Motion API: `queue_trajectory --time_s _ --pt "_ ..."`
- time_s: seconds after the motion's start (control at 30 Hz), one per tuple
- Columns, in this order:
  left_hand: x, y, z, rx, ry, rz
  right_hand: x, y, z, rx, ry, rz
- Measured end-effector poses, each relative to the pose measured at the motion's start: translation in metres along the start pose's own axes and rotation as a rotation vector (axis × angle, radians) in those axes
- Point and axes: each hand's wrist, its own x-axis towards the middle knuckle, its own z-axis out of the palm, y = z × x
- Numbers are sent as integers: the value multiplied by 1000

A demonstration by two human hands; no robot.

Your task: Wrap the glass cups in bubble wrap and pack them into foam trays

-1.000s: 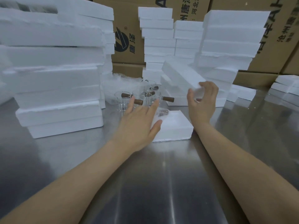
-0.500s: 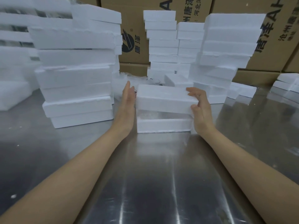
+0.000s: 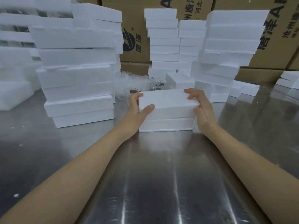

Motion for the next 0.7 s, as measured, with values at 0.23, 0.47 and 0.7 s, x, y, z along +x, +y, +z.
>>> queue_trajectory --time_s 0.23,0.47,0.7 --pt "8 2 -9 -76 -23 -113 9 -11 -7 366 -174 471" --pt "4 -1 -34 -25 -239 -120 5 0 -20 357 -410 589" --pt "4 -2 -44 -127 -289 -134 7 1 -20 227 -393 536"
